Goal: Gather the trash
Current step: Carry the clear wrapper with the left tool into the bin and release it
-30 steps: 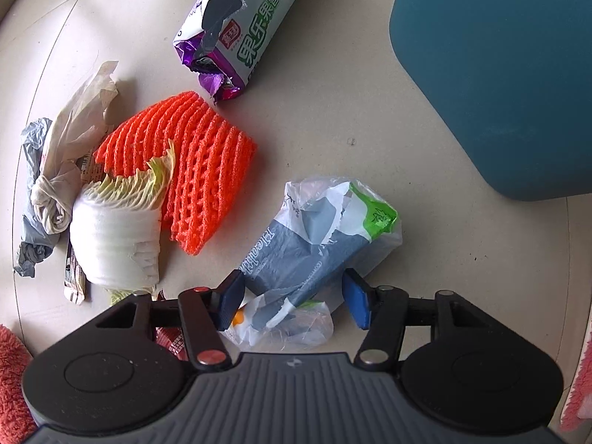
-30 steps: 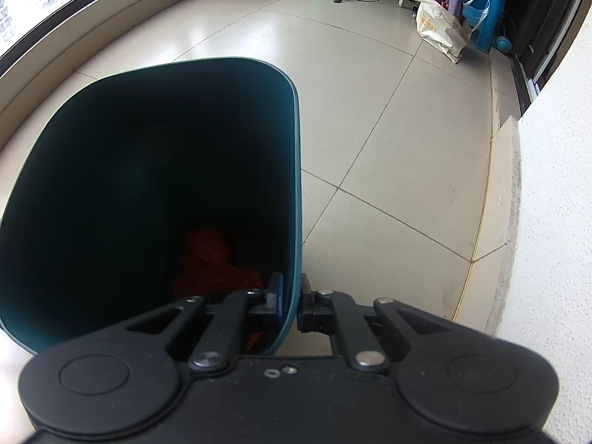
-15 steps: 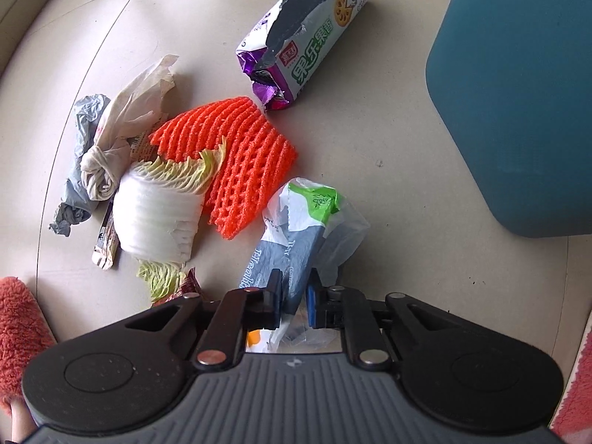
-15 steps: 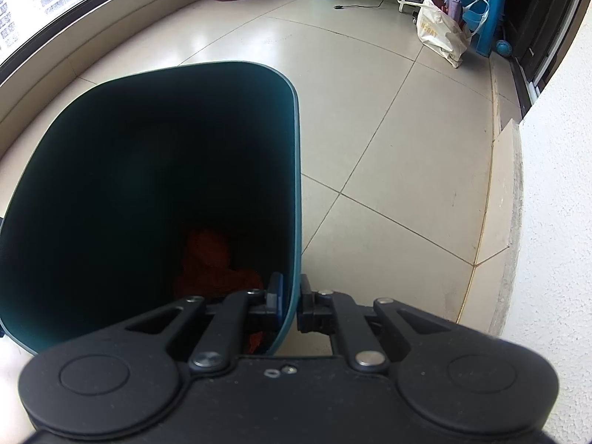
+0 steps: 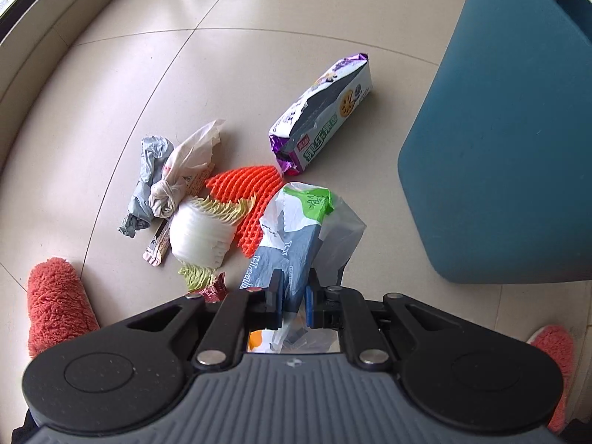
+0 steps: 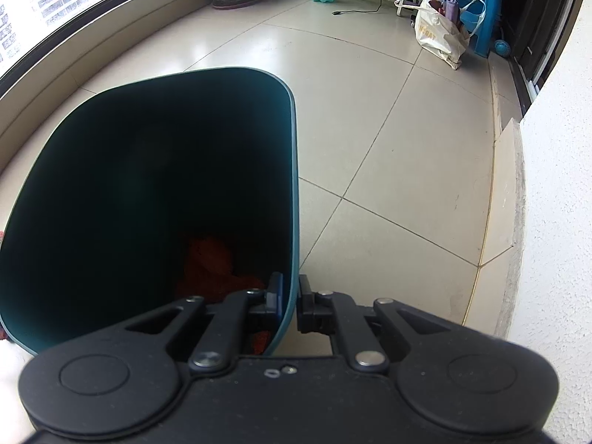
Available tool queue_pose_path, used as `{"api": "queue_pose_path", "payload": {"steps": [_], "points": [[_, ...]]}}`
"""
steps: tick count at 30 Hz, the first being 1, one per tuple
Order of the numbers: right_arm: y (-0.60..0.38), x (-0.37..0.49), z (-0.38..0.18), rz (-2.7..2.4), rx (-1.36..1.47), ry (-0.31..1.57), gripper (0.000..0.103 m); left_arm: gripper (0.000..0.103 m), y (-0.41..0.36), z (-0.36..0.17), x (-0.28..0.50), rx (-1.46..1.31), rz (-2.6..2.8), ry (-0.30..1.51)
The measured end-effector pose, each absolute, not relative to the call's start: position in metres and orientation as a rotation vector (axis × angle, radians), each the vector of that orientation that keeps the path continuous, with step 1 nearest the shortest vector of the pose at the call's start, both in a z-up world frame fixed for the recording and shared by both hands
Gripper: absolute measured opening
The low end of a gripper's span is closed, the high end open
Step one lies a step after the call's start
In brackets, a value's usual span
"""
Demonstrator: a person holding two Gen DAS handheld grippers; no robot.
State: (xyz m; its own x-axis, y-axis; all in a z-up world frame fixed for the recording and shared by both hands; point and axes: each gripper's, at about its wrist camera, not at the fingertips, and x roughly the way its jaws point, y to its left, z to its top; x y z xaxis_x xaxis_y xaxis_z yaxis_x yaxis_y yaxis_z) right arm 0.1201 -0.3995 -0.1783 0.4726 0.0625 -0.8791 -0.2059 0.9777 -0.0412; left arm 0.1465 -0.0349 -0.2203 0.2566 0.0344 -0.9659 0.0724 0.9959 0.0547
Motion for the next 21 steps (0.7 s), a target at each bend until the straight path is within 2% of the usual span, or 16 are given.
{"api": "queue_pose_path", "payload": {"steps": [11,21], "points": [[-0.406,0.12,-0.177,0.168,-0.134,1.064,0.006,0.01,-0.057,-0.115,0.156,0.035,-0.077,1.212],[-0.406,0.122,-0.178,0.166,-0.134,1.067,0.006,0.01,-0.122,-0.037,0.167,0.037,-0.227,1.105]]}}
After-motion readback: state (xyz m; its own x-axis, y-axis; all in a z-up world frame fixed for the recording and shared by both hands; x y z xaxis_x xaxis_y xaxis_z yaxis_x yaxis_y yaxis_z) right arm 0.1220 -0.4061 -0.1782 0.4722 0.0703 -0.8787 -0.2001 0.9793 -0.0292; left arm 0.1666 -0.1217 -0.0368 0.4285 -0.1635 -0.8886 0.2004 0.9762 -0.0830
